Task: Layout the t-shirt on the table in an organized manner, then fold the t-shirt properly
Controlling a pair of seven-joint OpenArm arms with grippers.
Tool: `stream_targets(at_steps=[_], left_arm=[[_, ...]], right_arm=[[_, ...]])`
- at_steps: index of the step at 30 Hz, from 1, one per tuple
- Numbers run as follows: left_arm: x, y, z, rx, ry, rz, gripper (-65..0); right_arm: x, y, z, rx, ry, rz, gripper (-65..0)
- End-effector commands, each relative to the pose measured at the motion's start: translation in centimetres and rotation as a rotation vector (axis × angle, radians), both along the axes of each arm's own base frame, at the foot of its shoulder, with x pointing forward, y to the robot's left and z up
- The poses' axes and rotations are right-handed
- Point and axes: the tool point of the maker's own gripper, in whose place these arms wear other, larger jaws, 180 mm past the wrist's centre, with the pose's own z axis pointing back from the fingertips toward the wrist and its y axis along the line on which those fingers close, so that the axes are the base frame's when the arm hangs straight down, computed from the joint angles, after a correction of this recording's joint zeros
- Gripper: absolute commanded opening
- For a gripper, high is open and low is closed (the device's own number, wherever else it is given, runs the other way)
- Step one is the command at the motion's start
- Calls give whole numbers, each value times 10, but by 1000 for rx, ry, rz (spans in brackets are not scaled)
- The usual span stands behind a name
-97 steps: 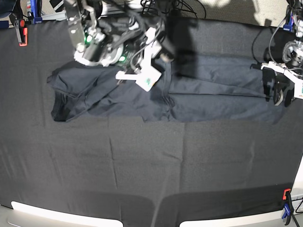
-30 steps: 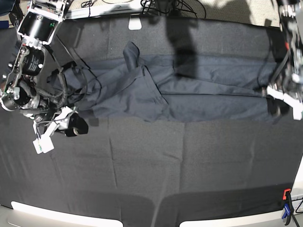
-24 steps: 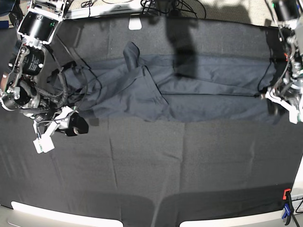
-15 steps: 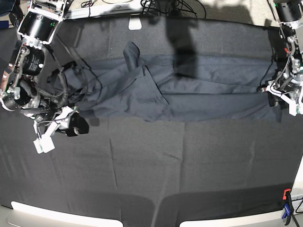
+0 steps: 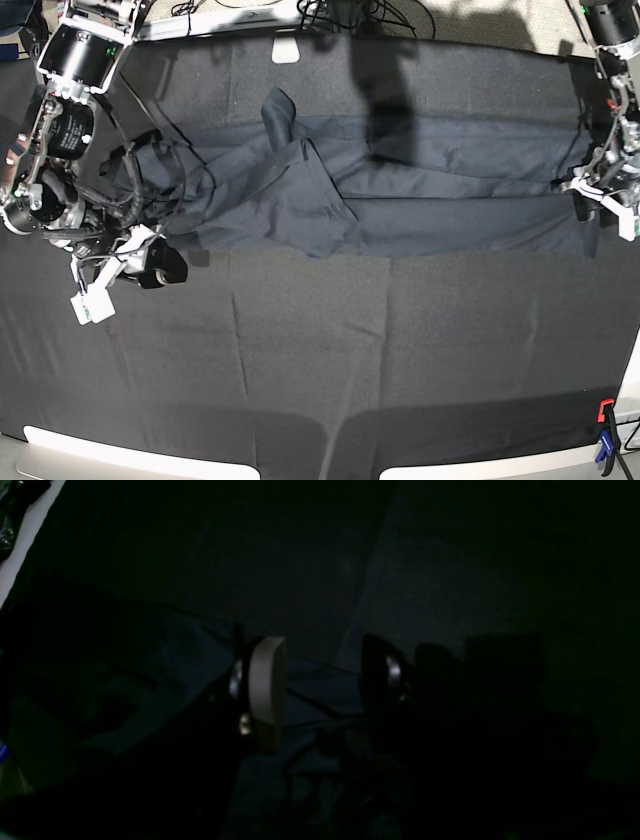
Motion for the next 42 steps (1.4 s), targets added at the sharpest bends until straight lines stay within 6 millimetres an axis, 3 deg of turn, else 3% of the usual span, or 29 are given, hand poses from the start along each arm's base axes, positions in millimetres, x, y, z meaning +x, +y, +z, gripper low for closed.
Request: stream_targets(at_steps=[1,6,12,15,18,21,28,35,39,40,42], left_arm=[[5,4,10,-4,-19,-14,-403],[3,-15,8,-99,-2,-73,-402],[-1,-60,13,-282,-3,-247,-405],[0,-67,18,-312,-28,-278,-484],[5,-64,25,-307,-71,-268,-644],[12,-55,35,-291,-125,-248,-650],[14,3,36,-114,-75,-86,-650],[16,14,49,-85,-98,-85,-650],[12,13,43,-88,-61,-90,-650],[10,13,42,-87,-49,-91,-606],[7,15,37,-59,-21,-94,-452]], right_arm=[[8,-1,19,2,-67,10,-409],[8,-1,19,2,-67,10,-409],[8,-1,19,2,-68,10,-409],[8,-1,19,2,-67,10,-409],[8,-1,19,2,-68,10,-409],[8,-1,19,2,-67,10,-409],[8,-1,19,2,-67,10,-409],[8,-1,19,2,-68,10,-409],[8,-1,19,2,-68,10,-409],[8,-1,19,2,-67,10,-409],[8,-1,19,2,-68,10,-409]])
